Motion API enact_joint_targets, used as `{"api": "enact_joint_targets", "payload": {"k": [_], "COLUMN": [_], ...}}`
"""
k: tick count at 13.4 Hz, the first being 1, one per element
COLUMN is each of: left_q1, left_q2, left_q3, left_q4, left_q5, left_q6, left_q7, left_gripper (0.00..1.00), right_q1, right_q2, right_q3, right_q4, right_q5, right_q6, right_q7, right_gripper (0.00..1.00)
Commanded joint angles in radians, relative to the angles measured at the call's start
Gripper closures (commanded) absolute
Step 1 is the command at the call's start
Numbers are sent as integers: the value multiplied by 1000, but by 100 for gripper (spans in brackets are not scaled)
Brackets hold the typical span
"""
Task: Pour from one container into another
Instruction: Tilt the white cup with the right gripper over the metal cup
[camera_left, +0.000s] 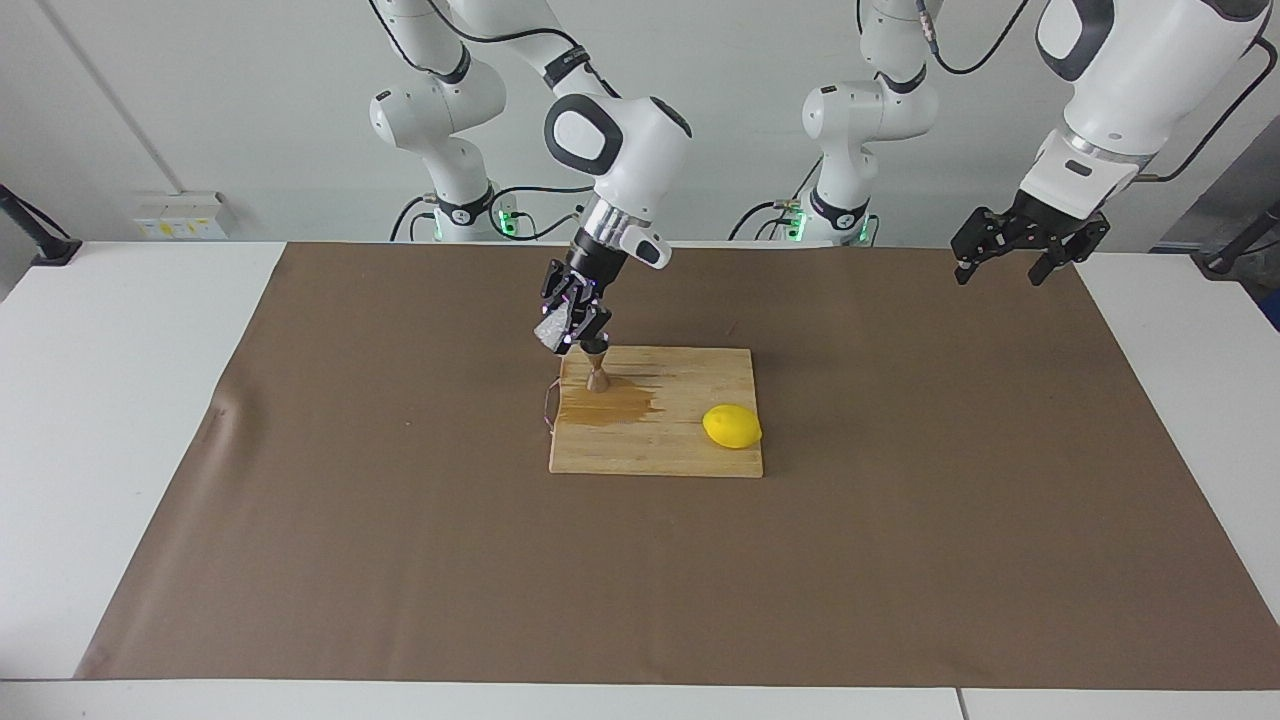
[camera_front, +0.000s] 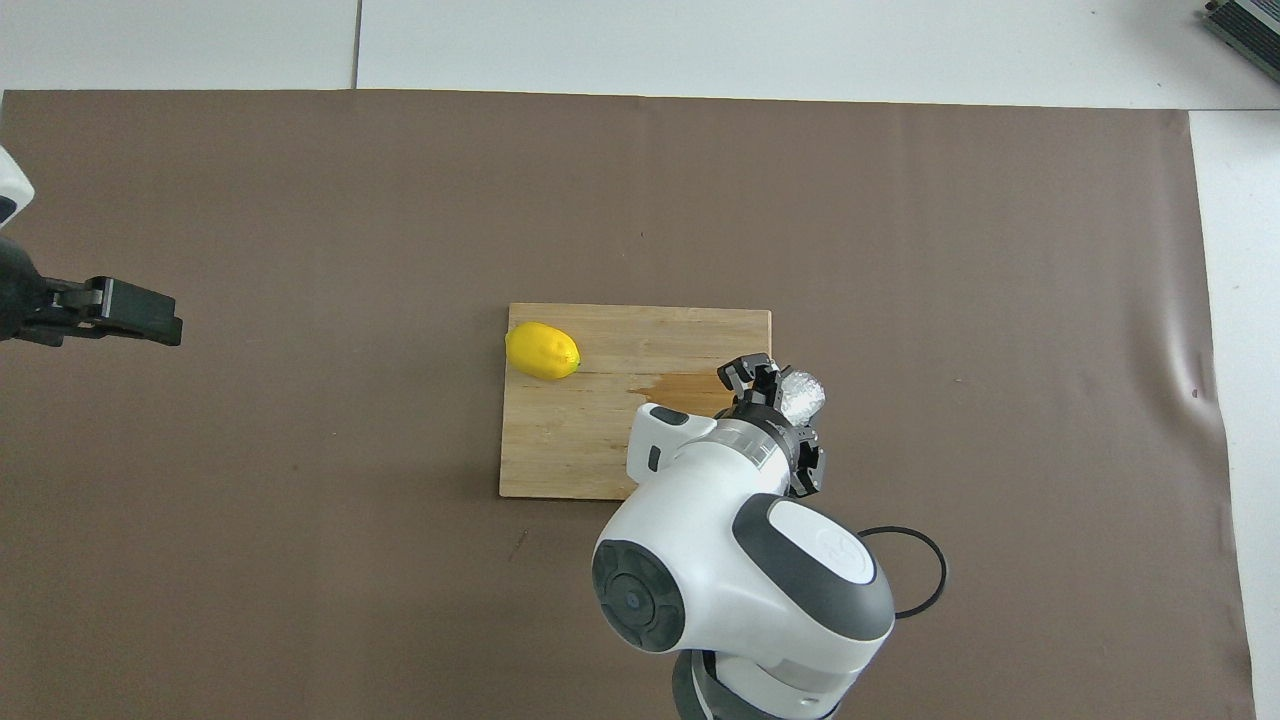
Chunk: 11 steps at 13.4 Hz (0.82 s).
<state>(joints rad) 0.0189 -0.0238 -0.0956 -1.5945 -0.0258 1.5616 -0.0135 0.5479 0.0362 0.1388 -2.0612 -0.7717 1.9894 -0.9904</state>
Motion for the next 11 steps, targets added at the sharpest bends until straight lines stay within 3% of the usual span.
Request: {"api": "enact_joint_targets", "payload": {"k": [1,11], "left_q1": [4,4], "left_q2": [-8,-8], "left_q3": [-1,-1], "left_q4": [-12,-12], "left_q5": [-6,-6], "left_q6": [5,5], "left_q7": [-11,-11], "left_gripper": [0,0], "right_q1": [-3,3], "right_q2": [-4,14], "right_q3": [7,7], "right_q4": [-7,-5], "right_q5": [-34,-47], "right_q6": [-9,2], "right_q7": [26,75], "right_gripper": [73,73]}}
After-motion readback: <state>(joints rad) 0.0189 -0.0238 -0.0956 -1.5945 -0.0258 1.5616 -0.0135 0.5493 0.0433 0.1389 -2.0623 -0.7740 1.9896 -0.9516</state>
